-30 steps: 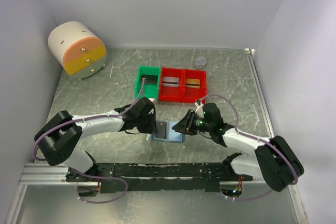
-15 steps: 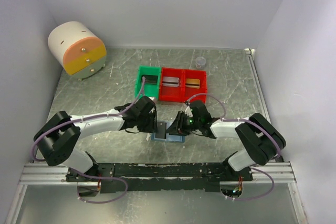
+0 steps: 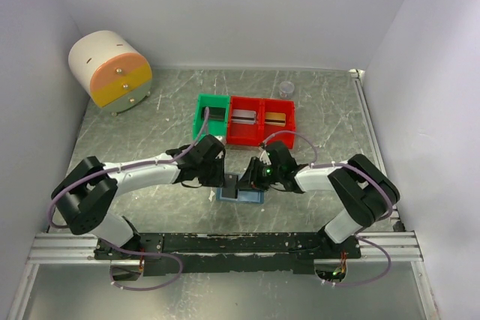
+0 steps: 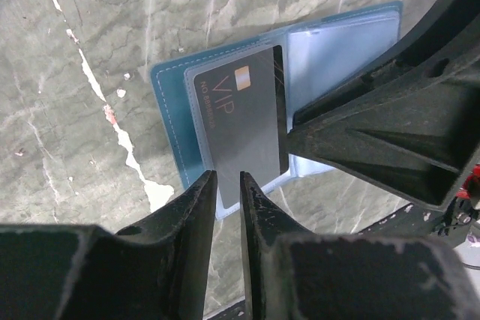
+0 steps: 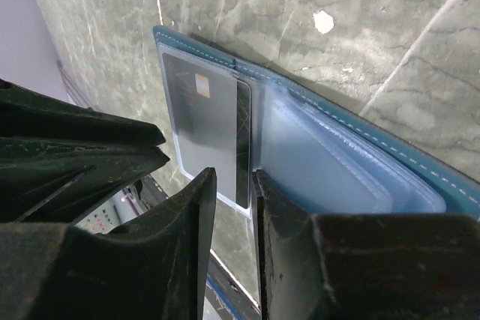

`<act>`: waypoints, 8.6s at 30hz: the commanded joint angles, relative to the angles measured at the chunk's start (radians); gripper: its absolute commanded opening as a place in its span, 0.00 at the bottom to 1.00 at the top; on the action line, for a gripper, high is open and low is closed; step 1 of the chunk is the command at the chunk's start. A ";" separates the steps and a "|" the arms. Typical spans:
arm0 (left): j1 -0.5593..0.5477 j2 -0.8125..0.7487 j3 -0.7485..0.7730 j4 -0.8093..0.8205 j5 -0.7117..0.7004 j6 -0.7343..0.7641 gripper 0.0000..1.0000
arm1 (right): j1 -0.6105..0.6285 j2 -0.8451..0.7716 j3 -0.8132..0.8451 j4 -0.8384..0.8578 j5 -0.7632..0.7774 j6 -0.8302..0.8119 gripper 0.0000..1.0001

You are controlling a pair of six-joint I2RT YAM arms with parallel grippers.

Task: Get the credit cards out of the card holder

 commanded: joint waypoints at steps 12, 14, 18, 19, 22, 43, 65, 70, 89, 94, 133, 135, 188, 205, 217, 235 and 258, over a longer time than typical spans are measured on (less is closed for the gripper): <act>-0.032 0.061 -0.025 0.015 0.045 0.002 0.14 | -0.003 0.070 -0.073 0.067 0.078 0.060 0.21; -0.039 0.078 -0.011 -0.009 0.028 0.006 0.12 | -0.003 0.053 -0.062 0.046 0.084 0.053 0.21; -0.048 0.089 -0.001 -0.037 -0.004 0.003 0.10 | 0.000 -0.001 -0.025 -0.080 0.172 0.014 0.24; -0.048 0.090 -0.001 -0.036 -0.005 0.002 0.10 | 0.000 -0.016 -0.021 -0.107 0.196 0.009 0.25; -0.047 0.101 -0.003 -0.025 0.002 -0.004 0.09 | -0.001 -0.033 -0.033 -0.099 0.199 0.008 0.25; -0.053 0.101 0.037 -0.083 -0.037 0.010 0.07 | -0.037 -0.040 -0.063 0.022 0.047 0.012 0.00; -0.053 0.082 0.130 0.010 -0.006 -0.001 0.26 | -0.069 -0.057 -0.072 -0.041 0.057 -0.024 0.00; -0.054 0.180 0.134 -0.058 -0.049 -0.063 0.21 | -0.072 -0.070 -0.083 -0.032 0.055 -0.017 0.00; -0.058 0.215 0.082 -0.080 -0.063 -0.079 0.10 | -0.074 -0.051 -0.130 0.177 -0.023 0.104 0.21; -0.058 0.211 0.091 -0.078 -0.059 -0.076 0.10 | -0.075 -0.026 -0.134 0.232 -0.046 0.130 0.20; -0.058 0.133 0.085 -0.041 -0.057 -0.028 0.13 | -0.117 -0.122 -0.093 0.041 -0.012 -0.023 0.00; -0.058 0.109 0.083 -0.049 -0.089 -0.031 0.14 | -0.117 -0.169 -0.085 -0.014 0.013 -0.060 0.00; 0.717 -0.566 -0.003 -0.220 -0.320 0.337 1.00 | 0.243 -0.267 0.432 -0.300 0.869 -0.939 0.00; 0.717 -0.587 0.003 -0.226 -0.377 0.334 0.99 | 0.238 0.179 0.904 -0.365 0.780 -1.215 0.00; 0.721 -0.603 0.003 -0.232 -0.425 0.331 0.98 | 0.225 0.452 1.138 -0.449 0.811 -1.382 0.00; 0.747 -0.598 0.005 -0.231 -0.411 0.332 0.97 | 0.175 0.671 1.243 -0.319 0.859 -1.696 0.00; 0.781 -0.603 0.002 -0.221 -0.362 0.335 0.95 | 0.175 0.785 1.276 -0.296 0.883 -1.717 0.04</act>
